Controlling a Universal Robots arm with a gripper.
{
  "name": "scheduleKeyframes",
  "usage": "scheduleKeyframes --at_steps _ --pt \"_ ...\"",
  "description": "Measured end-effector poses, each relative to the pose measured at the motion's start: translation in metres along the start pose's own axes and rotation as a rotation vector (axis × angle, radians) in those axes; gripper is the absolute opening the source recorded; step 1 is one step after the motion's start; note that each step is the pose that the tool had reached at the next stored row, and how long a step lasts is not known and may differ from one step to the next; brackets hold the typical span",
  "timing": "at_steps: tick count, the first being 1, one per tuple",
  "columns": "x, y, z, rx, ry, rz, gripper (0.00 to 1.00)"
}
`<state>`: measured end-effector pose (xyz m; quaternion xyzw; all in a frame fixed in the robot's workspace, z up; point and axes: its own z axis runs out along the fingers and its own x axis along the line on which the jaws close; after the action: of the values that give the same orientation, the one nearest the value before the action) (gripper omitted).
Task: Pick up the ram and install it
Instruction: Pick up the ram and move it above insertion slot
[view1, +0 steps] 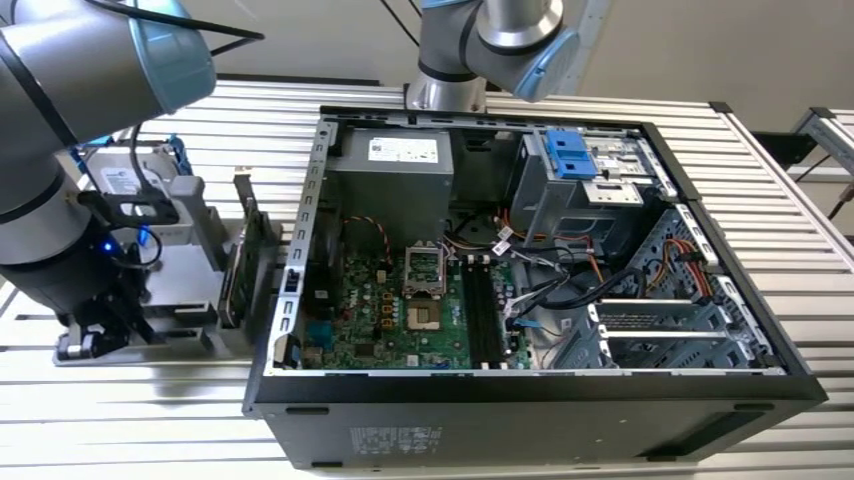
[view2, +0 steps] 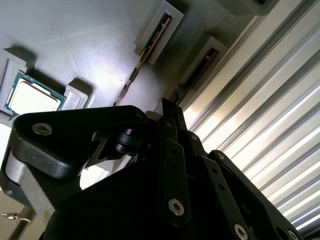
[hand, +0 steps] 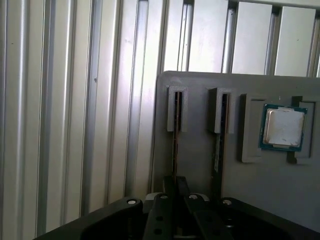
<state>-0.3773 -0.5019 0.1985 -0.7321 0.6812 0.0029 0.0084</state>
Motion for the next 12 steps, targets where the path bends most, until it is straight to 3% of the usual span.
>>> scheduleKeyframes --at_steps 12 --pt "-0.0003 -0.0002 -0.0193 -0.0001 0.0001 0.000 0.00"
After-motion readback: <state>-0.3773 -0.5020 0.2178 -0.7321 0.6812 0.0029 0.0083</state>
